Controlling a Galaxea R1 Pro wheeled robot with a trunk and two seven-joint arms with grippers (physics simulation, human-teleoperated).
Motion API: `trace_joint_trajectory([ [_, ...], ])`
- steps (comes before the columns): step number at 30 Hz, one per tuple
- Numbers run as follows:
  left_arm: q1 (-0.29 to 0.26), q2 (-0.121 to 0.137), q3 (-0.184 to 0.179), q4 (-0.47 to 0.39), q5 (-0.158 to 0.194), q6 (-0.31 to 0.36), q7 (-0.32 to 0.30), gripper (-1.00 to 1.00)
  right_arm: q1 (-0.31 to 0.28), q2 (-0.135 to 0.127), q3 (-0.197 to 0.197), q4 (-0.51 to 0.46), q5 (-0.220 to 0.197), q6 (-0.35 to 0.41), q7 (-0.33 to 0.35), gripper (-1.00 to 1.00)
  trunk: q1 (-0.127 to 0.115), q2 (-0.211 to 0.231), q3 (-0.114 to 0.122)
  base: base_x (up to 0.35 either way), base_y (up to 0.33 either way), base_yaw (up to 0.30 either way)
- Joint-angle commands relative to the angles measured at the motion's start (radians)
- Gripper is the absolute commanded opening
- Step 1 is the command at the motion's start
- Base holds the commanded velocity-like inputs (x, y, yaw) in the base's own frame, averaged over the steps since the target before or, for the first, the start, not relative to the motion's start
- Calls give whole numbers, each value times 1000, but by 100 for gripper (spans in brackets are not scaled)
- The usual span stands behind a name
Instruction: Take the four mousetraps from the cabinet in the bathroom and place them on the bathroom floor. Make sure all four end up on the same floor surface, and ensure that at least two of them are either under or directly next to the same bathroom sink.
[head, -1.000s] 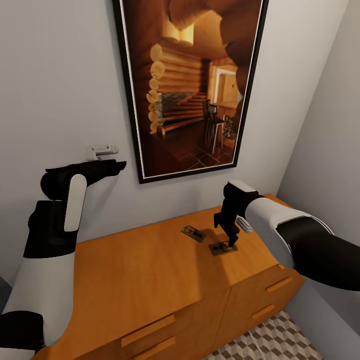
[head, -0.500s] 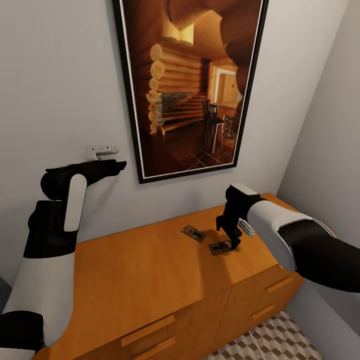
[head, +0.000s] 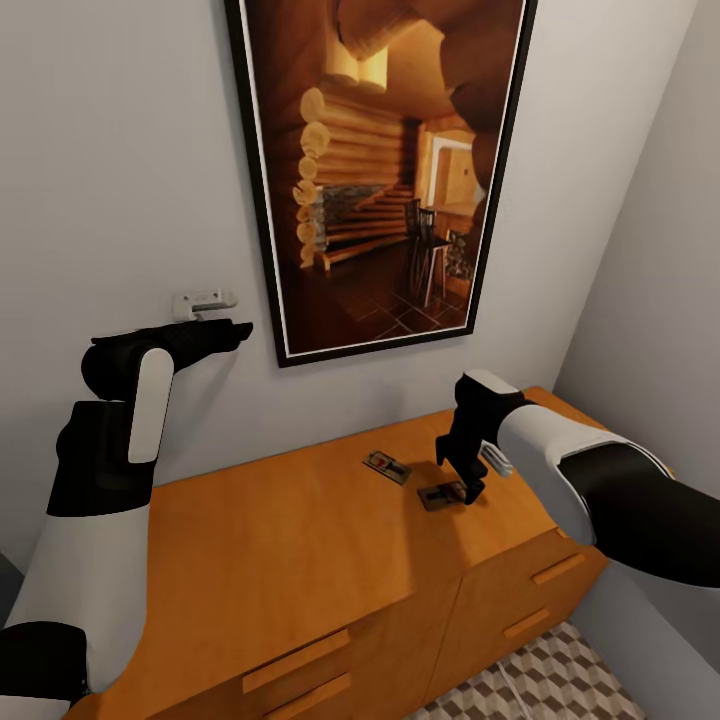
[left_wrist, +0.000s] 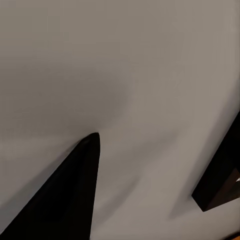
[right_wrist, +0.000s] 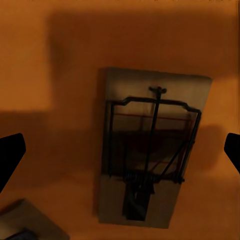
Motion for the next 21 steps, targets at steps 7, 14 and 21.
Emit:
trace_joint_trajectory([
  [7,-1,1,-2,0,5,4,11,100,3,-2,9,0,-7,11,-4,100,0,-1,-1,0,0,0],
  [14,-1,1,-2,0,5,4,11,100,4,-2,8,0,-7,11,-4,100,0,-1,-1,0,0,0],
  [21,-1,1,-2,0,6,4,11,100,6,-2,9,0,-7,11,-4,100,0,-1,-1,0,0,0],
])
